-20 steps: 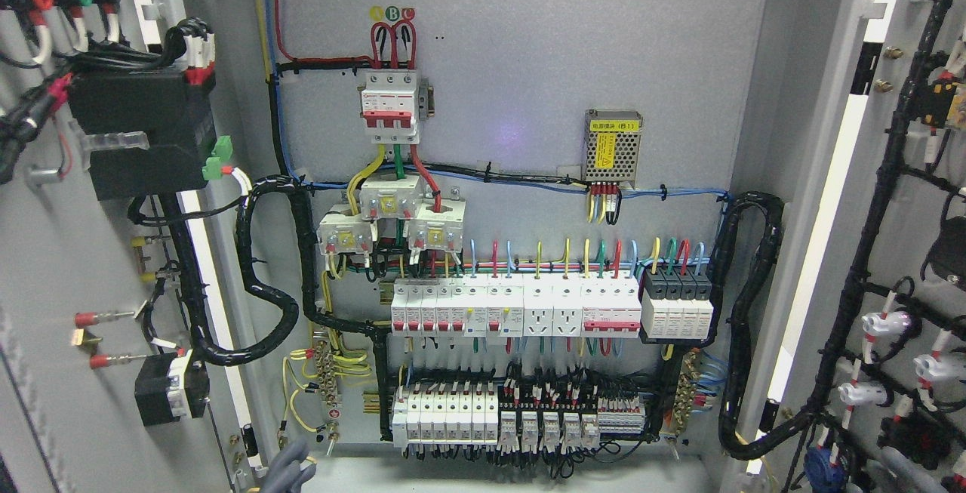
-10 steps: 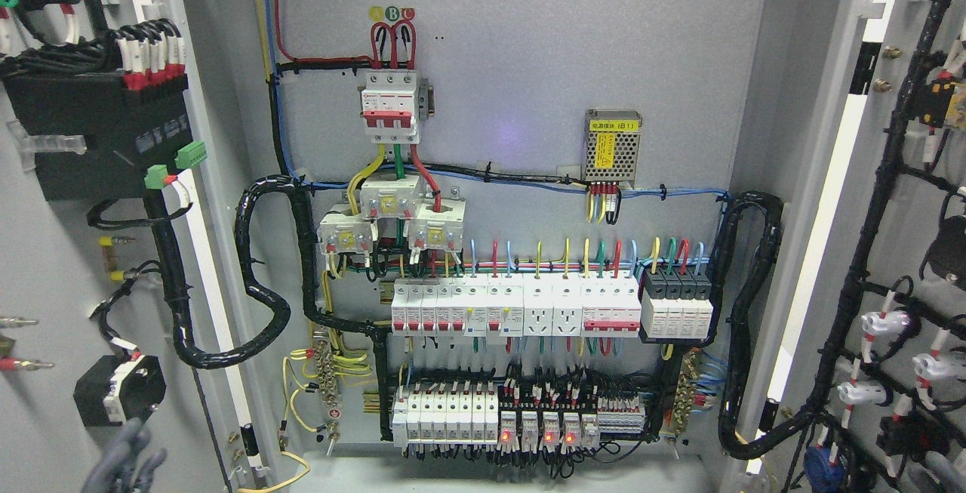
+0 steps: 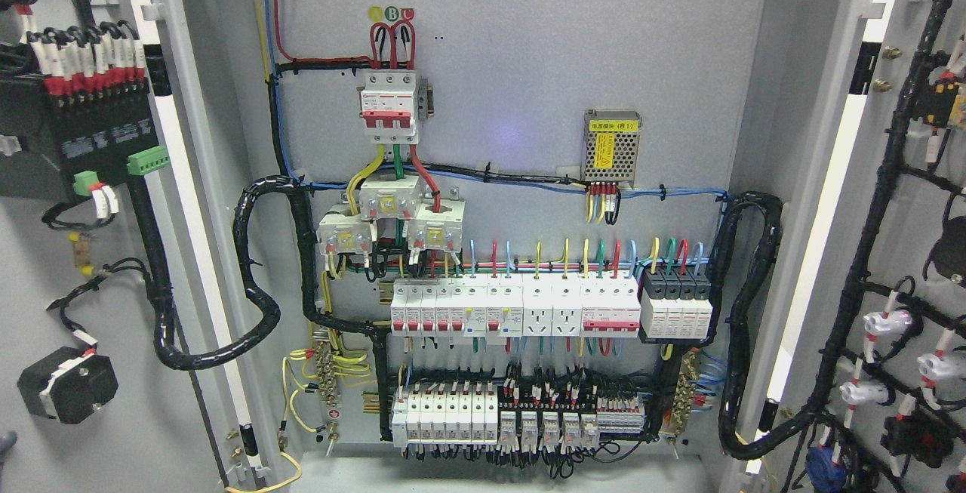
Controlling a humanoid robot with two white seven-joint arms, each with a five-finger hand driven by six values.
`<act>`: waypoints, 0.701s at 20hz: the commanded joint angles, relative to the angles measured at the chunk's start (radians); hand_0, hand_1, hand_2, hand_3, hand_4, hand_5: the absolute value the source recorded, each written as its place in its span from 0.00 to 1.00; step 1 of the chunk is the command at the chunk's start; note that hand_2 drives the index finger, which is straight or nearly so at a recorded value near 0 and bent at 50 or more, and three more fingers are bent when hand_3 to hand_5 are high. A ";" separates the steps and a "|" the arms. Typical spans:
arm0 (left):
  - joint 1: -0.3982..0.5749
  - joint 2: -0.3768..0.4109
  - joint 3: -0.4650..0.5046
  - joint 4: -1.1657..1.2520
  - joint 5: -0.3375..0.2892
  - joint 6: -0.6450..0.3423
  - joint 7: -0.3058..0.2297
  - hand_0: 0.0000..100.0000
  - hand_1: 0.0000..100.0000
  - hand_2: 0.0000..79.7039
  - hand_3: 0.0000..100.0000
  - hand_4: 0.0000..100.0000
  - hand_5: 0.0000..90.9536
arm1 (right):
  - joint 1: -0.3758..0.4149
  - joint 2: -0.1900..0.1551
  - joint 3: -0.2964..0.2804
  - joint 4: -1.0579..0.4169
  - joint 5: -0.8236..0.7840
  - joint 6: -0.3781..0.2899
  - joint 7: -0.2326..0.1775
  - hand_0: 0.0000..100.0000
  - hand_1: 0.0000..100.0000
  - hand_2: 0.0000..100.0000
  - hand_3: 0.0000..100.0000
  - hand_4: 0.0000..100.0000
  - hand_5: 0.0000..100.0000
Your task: Open door with both hands
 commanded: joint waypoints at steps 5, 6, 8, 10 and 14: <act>-0.152 0.199 0.087 0.457 0.024 -0.567 0.000 0.00 0.00 0.00 0.00 0.00 0.00 | 0.002 0.010 -0.063 0.018 -0.017 -0.001 -0.001 0.00 0.00 0.00 0.00 0.00 0.00; -0.159 0.199 0.087 0.468 0.022 -0.565 0.000 0.00 0.00 0.00 0.00 0.00 0.00 | 0.002 0.010 -0.072 0.025 -0.029 -0.001 -0.003 0.00 0.00 0.00 0.00 0.00 0.00; -0.169 0.199 0.081 0.503 0.021 -0.564 -0.002 0.00 0.00 0.00 0.00 0.00 0.00 | 0.002 0.010 -0.093 0.035 -0.067 -0.001 -0.006 0.00 0.00 0.00 0.00 0.00 0.00; -0.178 0.199 0.058 0.508 0.019 -0.564 -0.002 0.00 0.00 0.00 0.00 0.00 0.00 | 0.000 0.010 -0.096 0.049 -0.076 -0.001 -0.006 0.00 0.00 0.00 0.00 0.00 0.00; -0.176 0.199 0.041 0.508 0.019 -0.564 -0.002 0.00 0.00 0.00 0.00 0.00 0.00 | -0.004 0.010 -0.109 0.059 -0.078 -0.001 -0.009 0.00 0.00 0.00 0.00 0.00 0.00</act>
